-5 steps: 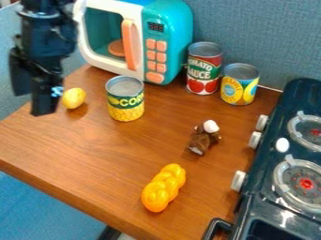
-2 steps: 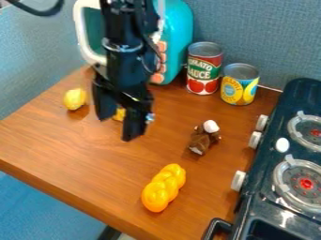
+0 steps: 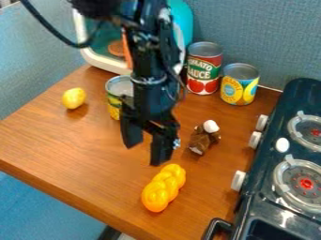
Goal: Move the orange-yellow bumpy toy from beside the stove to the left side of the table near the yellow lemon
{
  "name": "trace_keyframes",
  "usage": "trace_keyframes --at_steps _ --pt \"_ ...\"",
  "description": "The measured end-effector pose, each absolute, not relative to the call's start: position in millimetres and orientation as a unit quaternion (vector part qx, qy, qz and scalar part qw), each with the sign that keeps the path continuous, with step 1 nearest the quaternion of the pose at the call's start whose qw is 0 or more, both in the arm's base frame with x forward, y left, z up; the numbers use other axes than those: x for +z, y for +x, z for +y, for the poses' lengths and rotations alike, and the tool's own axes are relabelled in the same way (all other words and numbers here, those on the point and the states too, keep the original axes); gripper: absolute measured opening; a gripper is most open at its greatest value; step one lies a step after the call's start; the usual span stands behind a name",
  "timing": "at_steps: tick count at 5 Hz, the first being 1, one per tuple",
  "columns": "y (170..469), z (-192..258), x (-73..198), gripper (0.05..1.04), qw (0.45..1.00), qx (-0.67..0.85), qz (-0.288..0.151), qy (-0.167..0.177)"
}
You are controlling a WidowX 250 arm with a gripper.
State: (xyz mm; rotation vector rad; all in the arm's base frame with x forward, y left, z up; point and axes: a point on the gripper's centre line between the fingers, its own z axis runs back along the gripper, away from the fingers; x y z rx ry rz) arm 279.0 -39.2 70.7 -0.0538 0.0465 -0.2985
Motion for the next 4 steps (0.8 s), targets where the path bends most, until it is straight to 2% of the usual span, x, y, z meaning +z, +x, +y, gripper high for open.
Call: trace_keyframes --at_steps 1,2,4 --pt "280.9 -50.1 52.6 1.001 0.987 -0.151 0.061 0.001" --pt "279.6 -55.8 49.9 1.001 0.988 -0.144 0.052 -0.009" --pt "270.4 -52.5 39.9 1.001 0.994 -0.097 0.05 -0.002"
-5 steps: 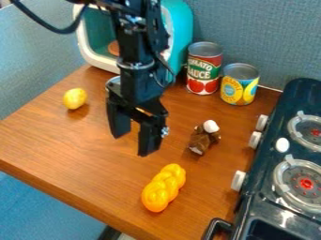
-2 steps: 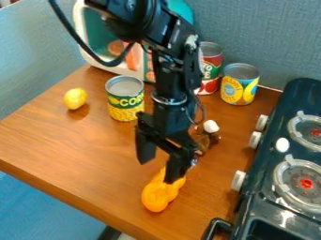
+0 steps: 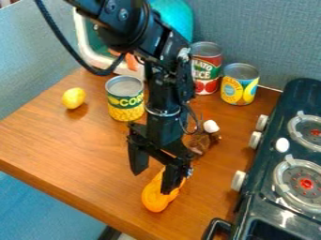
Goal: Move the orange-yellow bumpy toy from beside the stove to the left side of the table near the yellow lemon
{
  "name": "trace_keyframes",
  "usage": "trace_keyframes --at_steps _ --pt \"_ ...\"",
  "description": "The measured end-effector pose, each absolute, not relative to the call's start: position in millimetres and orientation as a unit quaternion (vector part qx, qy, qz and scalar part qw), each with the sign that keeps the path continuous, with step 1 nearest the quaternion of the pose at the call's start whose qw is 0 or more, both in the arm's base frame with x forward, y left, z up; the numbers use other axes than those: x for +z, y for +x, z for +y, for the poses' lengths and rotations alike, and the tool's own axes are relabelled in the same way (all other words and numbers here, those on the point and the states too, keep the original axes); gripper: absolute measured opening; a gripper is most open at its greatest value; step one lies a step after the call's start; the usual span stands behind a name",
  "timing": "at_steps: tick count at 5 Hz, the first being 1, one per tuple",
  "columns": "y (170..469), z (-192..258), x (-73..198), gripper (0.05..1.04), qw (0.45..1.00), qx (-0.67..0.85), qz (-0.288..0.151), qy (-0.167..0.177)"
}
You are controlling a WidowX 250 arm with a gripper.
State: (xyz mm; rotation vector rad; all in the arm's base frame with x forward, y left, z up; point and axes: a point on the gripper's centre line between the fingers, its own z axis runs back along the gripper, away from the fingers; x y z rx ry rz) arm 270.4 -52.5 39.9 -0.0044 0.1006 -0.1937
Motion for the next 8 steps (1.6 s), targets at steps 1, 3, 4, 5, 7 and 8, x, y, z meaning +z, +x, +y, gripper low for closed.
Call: trace_keyframes --at_steps 1,3,4,5,7,8 --pt "267.1 -50.6 32.8 1.001 0.996 -0.073 0.044 0.004" --pt "268.8 -59.4 33.9 1.001 0.998 -0.058 0.014 -0.008" --pt "266.7 -59.3 34.2 1.001 0.999 -0.051 0.012 -0.01" --pt "266.8 -58.0 33.7 1.001 0.999 -0.043 0.012 -0.005" --pt "266.9 -55.7 17.2 0.888 0.999 -0.038 0.027 -0.006" --pt "267.4 -55.0 15.8 0.779 0.999 -0.028 0.025 -0.008"
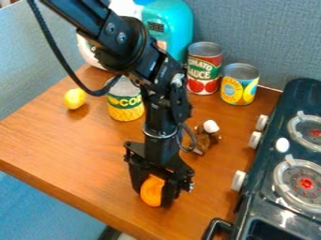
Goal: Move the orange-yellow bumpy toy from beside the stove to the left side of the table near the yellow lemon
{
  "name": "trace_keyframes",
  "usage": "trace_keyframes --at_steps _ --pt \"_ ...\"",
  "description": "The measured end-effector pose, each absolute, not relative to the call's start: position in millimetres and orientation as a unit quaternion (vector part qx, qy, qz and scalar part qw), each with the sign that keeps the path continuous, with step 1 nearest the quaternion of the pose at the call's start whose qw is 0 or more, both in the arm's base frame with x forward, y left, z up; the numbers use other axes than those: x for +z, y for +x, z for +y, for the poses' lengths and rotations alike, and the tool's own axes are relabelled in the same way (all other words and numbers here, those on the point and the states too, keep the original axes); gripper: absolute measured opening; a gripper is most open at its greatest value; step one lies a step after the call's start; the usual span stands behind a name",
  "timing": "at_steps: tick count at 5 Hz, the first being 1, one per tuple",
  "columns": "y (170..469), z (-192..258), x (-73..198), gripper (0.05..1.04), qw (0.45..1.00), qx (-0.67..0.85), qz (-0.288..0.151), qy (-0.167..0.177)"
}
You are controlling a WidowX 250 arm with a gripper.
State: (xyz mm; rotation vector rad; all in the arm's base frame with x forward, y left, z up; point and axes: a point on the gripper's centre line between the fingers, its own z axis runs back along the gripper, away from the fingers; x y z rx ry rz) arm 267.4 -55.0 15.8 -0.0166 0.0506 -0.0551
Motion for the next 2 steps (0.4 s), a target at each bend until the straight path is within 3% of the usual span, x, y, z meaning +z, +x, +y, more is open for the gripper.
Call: trace_keyframes --at_steps 1,2 --pt "264.3 -55.9 15.6 0.779 0.999 -0.025 0.028 -0.012" --pt "259.2 -47.8 27.9 0.779 0.997 -0.064 0.018 -0.045"
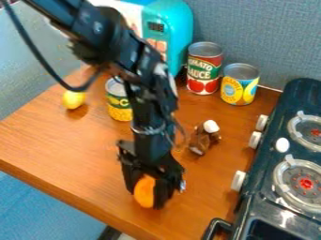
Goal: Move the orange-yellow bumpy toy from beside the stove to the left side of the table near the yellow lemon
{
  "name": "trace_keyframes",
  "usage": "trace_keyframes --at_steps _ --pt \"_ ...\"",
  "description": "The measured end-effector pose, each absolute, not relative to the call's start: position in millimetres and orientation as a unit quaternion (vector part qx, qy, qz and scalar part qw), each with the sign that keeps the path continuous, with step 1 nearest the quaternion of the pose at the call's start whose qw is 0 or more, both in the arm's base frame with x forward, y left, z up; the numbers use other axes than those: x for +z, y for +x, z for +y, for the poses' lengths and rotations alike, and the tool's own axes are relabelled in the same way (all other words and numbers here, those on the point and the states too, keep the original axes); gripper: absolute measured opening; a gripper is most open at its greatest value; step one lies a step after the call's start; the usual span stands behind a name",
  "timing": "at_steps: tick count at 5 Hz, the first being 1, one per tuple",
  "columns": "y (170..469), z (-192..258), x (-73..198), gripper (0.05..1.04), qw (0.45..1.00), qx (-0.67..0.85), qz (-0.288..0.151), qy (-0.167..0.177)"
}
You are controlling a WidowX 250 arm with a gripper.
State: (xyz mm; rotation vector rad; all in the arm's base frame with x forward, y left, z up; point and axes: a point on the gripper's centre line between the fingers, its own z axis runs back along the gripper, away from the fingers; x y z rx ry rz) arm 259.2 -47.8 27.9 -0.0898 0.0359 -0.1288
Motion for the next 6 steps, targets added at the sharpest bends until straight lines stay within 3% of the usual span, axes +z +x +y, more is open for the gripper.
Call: trace_keyframes --at_steps 1,2,3,4,6 --pt "256.3 -31.5 59.8 0.779 0.989 -0.129 -0.021 -0.063" --pt "241.5 -10.1 80.8 0.779 0.985 -0.162 -0.032 -0.048" --pt "224.0 23.6 83.9 0.779 0.987 -0.16 0.026 0.004" --pt "222.2 71.3 77.3 0.779 0.991 -0.12 0.058 0.015" --pt "237.3 130.0 66.6 0.779 0.997 -0.051 0.056 0.002"
